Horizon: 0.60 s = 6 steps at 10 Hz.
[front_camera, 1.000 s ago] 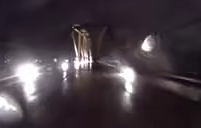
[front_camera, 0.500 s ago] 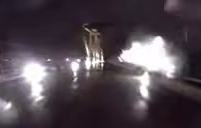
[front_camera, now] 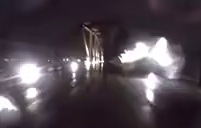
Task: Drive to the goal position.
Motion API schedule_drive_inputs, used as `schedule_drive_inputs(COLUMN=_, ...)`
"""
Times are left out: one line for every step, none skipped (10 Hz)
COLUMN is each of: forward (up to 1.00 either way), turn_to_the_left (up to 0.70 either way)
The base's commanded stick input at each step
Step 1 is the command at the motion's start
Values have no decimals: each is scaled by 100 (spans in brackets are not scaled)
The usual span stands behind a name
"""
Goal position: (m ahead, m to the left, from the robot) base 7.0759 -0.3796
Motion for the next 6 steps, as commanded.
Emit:
schedule_drive_inputs(forward=100, turn_to_the_left=0)
schedule_drive_inputs(forward=100, turn_to_the_left=0)
schedule_drive_inputs(forward=100, turn_to_the_left=0)
schedule_drive_inputs(forward=100, turn_to_the_left=0)
schedule_drive_inputs(forward=100, turn_to_the_left=-14)
schedule_drive_inputs(forward=100, turn_to_the_left=-39)
